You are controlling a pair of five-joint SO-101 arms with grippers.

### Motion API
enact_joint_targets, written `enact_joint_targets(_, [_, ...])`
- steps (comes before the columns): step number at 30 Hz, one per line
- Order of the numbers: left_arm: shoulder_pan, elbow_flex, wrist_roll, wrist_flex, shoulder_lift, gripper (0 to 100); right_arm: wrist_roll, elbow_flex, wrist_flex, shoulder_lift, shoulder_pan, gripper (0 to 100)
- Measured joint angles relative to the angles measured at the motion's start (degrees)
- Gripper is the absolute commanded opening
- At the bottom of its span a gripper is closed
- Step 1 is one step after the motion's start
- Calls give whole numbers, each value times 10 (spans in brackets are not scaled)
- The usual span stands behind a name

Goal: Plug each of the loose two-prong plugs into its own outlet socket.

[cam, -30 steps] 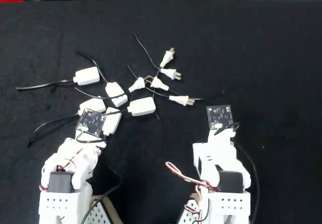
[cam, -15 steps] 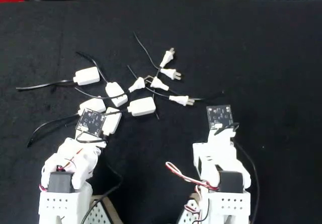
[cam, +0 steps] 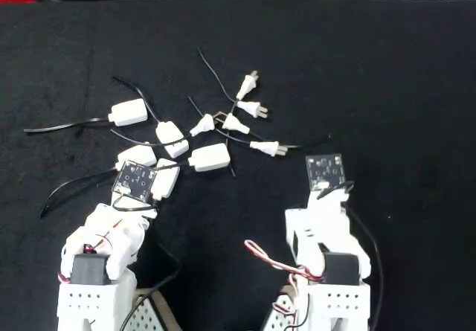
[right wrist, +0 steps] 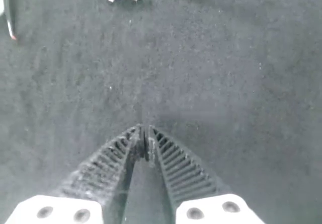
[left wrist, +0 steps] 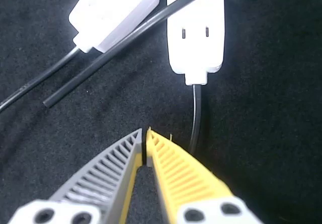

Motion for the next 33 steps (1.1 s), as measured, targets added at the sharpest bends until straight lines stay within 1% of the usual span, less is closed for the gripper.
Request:
enact_joint_targets(2, [0,0,0,0,0,30,0,0,-16,0,-3,17])
enact_joint_targets(4, [0,0,0,0,0,30,3,0,-40,0,-18,53])
enact_joint_targets(7, [0,0,0,0,0,30,59,0,-76,0,-40,121])
enact_joint_targets(9, [0,0,0,0,0,30,110,0,-91,0,-41,103])
enact_joint_targets(12, [0,0,0,0,0,30,153,-3,-100,0,-45,57])
enact_joint_targets(16, [0,0,0,0,0,30,251,-32,-98,0,-49,53])
enact_joint_targets(20, [0,0,0,0,0,30,280,-70,-69,5,-73,53])
enact_joint_targets(25, [0,0,0,0,0,30,287,-137,-65,132,-91,53])
enact_joint_targets(29, [0,0,0,0,0,30,287,-222,-79,301,-96,54])
enact_joint_targets(31, [0,0,0,0,0,30,293,-275,-82,383,-98,76])
enact_joint_targets(33, [0,0,0,0,0,30,315,-327,-83,468,-98,114])
